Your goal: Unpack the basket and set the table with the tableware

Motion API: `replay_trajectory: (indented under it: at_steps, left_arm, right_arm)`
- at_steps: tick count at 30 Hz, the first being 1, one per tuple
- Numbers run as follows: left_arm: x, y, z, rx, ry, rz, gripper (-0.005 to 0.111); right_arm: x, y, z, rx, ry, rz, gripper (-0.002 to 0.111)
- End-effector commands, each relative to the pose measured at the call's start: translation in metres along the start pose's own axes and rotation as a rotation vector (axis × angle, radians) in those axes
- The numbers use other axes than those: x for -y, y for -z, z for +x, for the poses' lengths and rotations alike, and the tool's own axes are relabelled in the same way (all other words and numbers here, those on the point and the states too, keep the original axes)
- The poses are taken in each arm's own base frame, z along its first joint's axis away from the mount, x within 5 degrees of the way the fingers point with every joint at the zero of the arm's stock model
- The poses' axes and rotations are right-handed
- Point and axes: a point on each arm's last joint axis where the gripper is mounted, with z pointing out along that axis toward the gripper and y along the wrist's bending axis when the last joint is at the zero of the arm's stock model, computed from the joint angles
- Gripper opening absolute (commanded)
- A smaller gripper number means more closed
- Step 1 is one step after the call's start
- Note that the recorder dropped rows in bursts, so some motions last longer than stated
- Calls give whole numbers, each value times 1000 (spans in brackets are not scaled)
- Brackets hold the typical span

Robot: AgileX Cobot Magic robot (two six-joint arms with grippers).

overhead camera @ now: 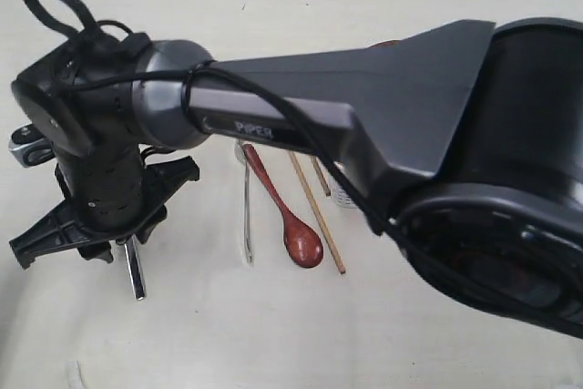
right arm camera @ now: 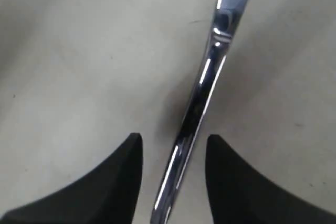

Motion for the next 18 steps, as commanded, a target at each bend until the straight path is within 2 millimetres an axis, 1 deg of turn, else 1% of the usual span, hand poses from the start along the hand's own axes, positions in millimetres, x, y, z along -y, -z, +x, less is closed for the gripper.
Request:
replay_trajectory:
  at_steps: [1,6,7,8,10,12,14,18]
  left_arm:
    - [0,1,-1,7,-6,-4,0]
    - [0,1,-1,7,-6,-4,0]
    - [0,1,-1,7,-6,-4,0]
    - [0,1,-1,7,-6,-4,0]
    - [0,1,-1,7,-6,-4,0]
    - [0,1,-1,7,-6,-4,0]
    - [0,1,-1,7,-6,-4,0]
    - [0,1,-1,7,-6,-4,0]
  right_arm:
    - [2,-19,-2,15,-35,28,38]
    - [6,-24,0,-8,-36,73,38]
    - [7,-24,1,-11,-31,78,35]
    - [7,-24,1,-10,-27,85,32]
    - [11,-24,0,-12,-19,112,15]
    - [16,-24,-1,-19,-58,128,0]
    - [22,-23,-2,-27,-115,130,0]
    - [38,-22,-6,-52,-344,123,-1]
